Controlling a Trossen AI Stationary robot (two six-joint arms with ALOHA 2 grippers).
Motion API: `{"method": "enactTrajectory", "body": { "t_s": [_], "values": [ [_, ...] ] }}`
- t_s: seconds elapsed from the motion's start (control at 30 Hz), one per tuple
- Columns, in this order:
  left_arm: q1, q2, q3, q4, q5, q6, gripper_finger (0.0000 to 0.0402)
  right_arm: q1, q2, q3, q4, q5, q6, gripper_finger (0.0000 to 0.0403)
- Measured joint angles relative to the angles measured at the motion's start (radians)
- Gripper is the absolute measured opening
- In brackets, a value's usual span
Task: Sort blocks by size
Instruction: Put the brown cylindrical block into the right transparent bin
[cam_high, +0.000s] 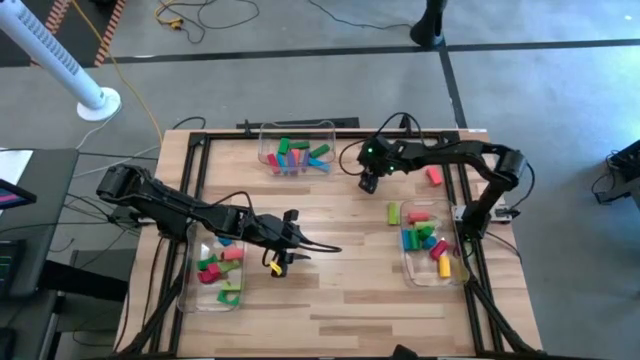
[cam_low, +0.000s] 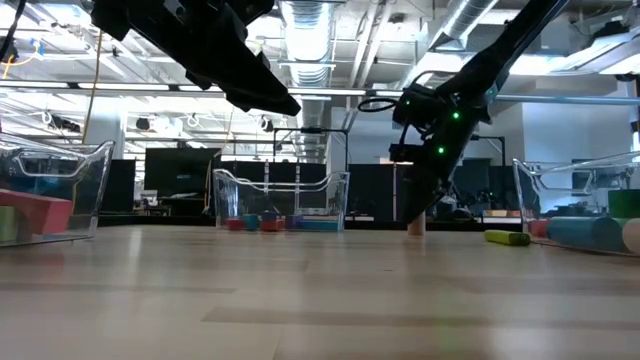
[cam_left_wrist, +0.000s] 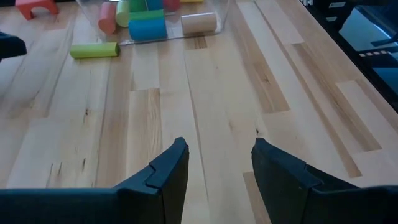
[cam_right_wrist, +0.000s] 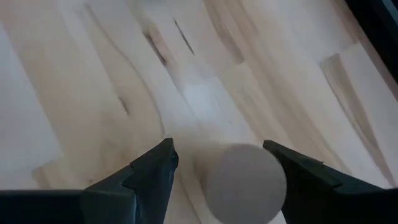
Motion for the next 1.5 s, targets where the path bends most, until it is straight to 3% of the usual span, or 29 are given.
{"method": "enactTrajectory", "body": {
  "t_s": [0.37,0.7,1.07,1.3,1.5],
  "values": [
    [0.000,0.000,0.000,-0.003,0.000,-0.008,0.0166,0.007,-0.025,0.000,-0.036,0.023,0.034,0.0262],
    [0.000,0.000,0.000,-0.004,0.000,-0.008,0.0166,0.006,-0.067,0.000,-0.055,0.027,0.025,0.0157],
    [0.000,0.000,0.000,-0.004,-0.003,-0.007,0.0166,0.022,-0.128,0.000,-0.103,0.027,0.054,0.0161],
    [0.000,0.000,0.000,0.003,-0.061,0.009,0.0166,0.143,-0.252,0.000,-0.134,0.026,0.092,0.0160],
    [0.002,0.000,0.000,0.060,-0.080,0.032,0.0166,0.359,-0.393,0.000,-0.116,0.026,0.167,0.0160]
  ]
}}
